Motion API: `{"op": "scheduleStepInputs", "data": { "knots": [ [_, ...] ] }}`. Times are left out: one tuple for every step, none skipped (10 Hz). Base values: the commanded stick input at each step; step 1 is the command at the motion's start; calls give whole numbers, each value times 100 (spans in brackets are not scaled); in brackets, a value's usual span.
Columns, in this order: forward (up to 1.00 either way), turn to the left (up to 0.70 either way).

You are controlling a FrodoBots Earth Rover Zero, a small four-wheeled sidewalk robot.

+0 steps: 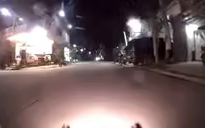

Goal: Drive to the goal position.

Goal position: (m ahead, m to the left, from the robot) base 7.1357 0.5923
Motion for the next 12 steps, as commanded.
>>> {"op": "scheduleStepInputs", "data": {
  "knots": [
    [70,0],
    [70,0],
    [70,0],
    [70,0],
    [70,0],
    [70,0],
    [70,0],
    [70,0],
    [70,0],
    [70,0],
    [70,0],
    [70,0]
  ]
}}
